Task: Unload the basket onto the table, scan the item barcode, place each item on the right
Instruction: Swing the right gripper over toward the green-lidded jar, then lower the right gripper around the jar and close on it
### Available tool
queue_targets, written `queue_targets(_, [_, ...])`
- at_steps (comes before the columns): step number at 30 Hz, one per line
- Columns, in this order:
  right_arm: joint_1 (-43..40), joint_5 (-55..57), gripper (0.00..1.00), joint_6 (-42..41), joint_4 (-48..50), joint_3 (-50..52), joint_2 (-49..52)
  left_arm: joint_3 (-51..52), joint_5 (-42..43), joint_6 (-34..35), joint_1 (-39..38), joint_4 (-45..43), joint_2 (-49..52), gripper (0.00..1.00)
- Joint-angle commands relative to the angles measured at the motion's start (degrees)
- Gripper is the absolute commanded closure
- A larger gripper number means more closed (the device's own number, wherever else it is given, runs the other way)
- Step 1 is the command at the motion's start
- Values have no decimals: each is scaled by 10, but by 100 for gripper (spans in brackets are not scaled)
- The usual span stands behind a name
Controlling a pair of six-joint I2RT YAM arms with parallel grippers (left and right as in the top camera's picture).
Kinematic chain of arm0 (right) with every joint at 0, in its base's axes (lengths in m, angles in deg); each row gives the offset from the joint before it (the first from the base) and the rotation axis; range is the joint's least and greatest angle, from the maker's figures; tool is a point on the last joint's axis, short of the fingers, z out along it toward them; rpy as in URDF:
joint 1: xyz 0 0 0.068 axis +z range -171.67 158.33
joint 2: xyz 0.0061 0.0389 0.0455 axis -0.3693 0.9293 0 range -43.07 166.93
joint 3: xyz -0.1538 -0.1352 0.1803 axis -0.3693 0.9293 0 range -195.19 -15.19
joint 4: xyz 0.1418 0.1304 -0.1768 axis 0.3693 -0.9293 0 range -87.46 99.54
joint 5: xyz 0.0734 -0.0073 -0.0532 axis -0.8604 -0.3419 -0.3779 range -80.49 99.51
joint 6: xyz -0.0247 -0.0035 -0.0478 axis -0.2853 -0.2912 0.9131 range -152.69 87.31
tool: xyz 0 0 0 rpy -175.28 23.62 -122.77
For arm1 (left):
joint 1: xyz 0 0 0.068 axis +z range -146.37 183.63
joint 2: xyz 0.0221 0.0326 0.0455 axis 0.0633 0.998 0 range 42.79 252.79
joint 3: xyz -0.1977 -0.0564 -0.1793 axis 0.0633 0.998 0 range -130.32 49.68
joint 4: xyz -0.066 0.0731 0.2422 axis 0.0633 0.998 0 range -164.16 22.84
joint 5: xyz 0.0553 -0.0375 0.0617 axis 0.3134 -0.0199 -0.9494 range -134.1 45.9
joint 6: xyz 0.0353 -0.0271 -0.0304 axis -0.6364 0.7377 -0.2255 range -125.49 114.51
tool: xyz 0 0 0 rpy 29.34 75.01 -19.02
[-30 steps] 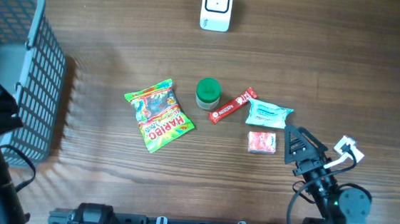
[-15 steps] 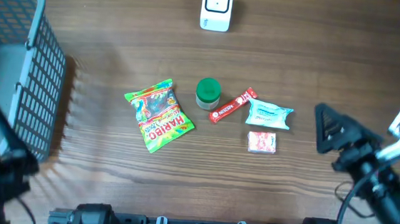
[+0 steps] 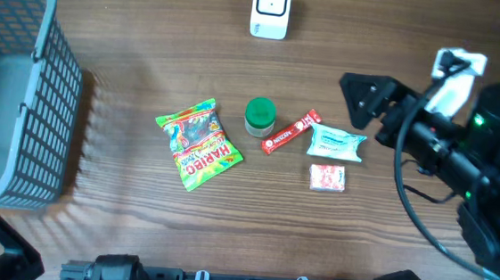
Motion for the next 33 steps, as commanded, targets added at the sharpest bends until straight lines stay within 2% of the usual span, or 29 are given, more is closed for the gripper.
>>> queue_targets(1, [7, 0, 0, -66, 21, -11, 47, -33, 9, 12, 5, 15, -8, 0])
queue_targets(3, [26, 7, 0, -39, 45, -11, 73, -35, 9, 12, 5, 18, -19, 0])
queue_targets(7, [96, 148, 1, -128, 42, -16, 124, -22, 9, 12, 5, 11, -49, 0])
queue_targets(9, [120, 178, 0, -223, 13, -29, 166, -7, 9, 12, 5, -1, -71, 0])
queue_targets(12, [123, 168, 1, -378, -93, -54, 243, 11, 8, 11, 5, -13, -97, 0])
queue_targets(14, [111, 118, 0, -414, -126, -58, 292, 17, 4, 11, 5, -15, -111, 0])
queue_targets(17, [92, -7, 0, -401, -132, -58, 356, 23, 4, 11, 6, -17, -122, 0])
queue_targets(19, [88, -37, 0, -398, -137, -58, 384, 27, 4, 12, 6, -20, -123, 0])
queue_targets(27, [97, 11, 0, -403, -253, -56, 414, 59, 4, 11, 5, -43, -123, 0])
queue_targets(30, [97, 6, 0, -386, -221, -56, 414, 62, 5, 12, -2, -45, -123, 0])
queue_targets(33, [98, 27, 0, -278, -128, -56, 417, 62, 5, 11, -12, -45, -135, 0])
